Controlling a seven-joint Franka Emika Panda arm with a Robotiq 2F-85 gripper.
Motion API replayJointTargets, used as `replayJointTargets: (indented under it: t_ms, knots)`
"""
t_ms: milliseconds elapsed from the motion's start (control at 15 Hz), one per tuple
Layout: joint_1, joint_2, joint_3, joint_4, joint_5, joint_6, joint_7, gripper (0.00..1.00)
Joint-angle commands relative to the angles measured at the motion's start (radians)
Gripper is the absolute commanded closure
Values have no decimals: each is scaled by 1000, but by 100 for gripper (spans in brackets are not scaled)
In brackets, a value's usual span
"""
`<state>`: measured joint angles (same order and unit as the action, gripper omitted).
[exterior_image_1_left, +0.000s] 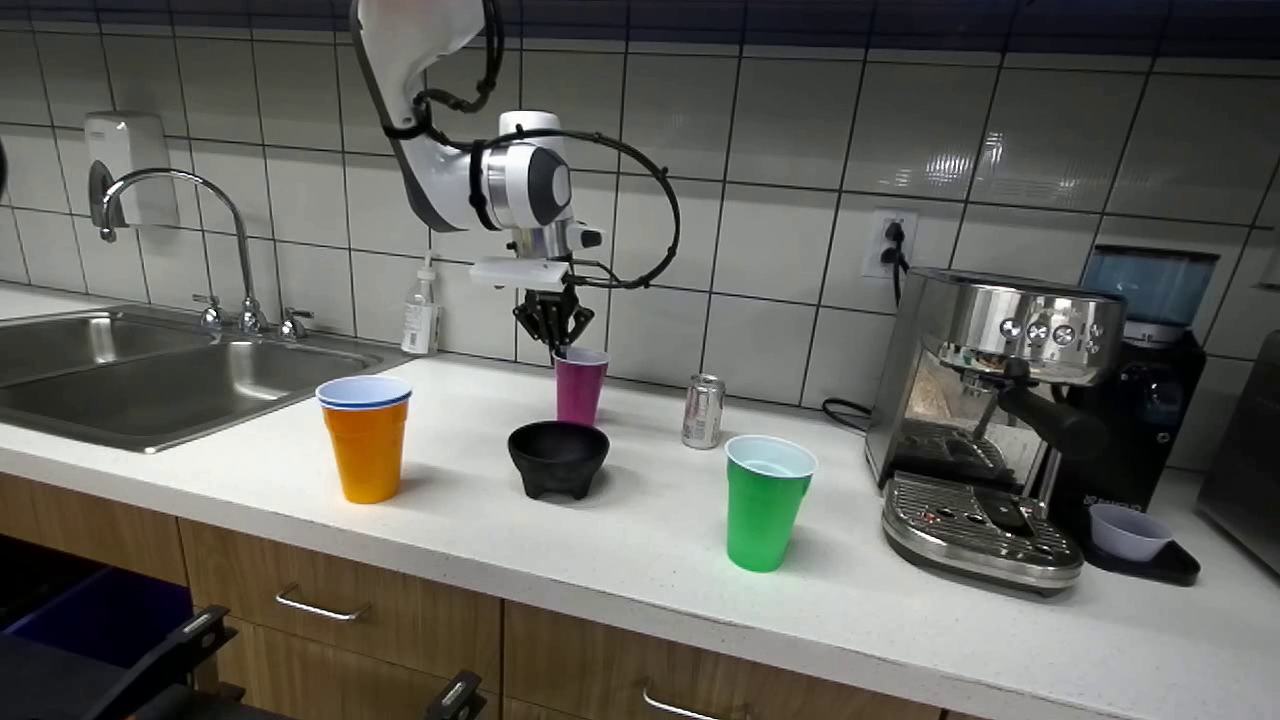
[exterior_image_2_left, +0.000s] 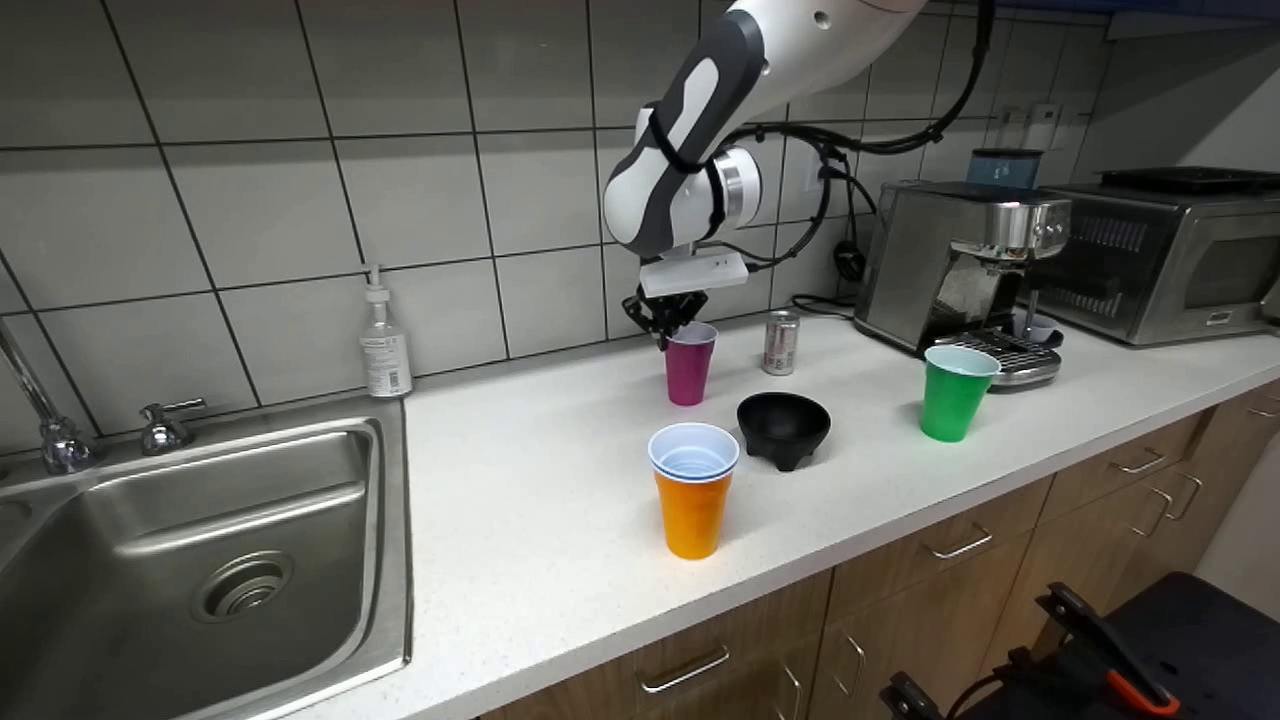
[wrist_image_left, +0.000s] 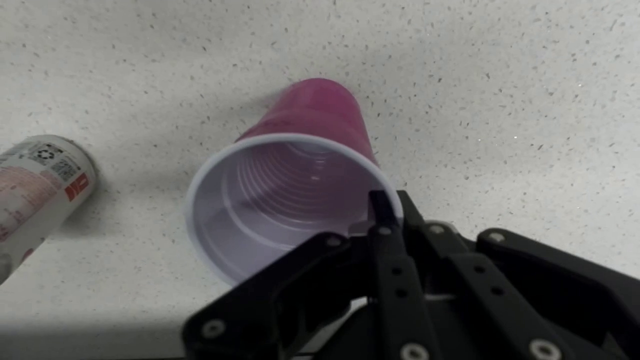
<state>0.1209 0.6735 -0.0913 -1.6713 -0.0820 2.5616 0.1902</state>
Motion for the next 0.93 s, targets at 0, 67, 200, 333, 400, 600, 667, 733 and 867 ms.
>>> replayJointTargets:
  t_ms: [0,67,200,333,400,600,667,733,867]
  knots:
    - [21,-16,-13,-10,-27,-11,27,99]
    - [24,-25,-12,-22,-30,-4,26,99]
    - [32,-41,-10,-42,-35,7,26,99]
    - [44,-58,-8,-61,-37,14,29,99]
    - [55,-67,-11,-73,-41,20,38,99]
    - [86,-94,-18,-109,-50,30,67,99]
    - [99,-105,-21,-124,-56,37,83,99]
    - [112,-114,-28,-137,-67,46,103,99]
    - [139,-135,-39,-166,-90,57,146,99]
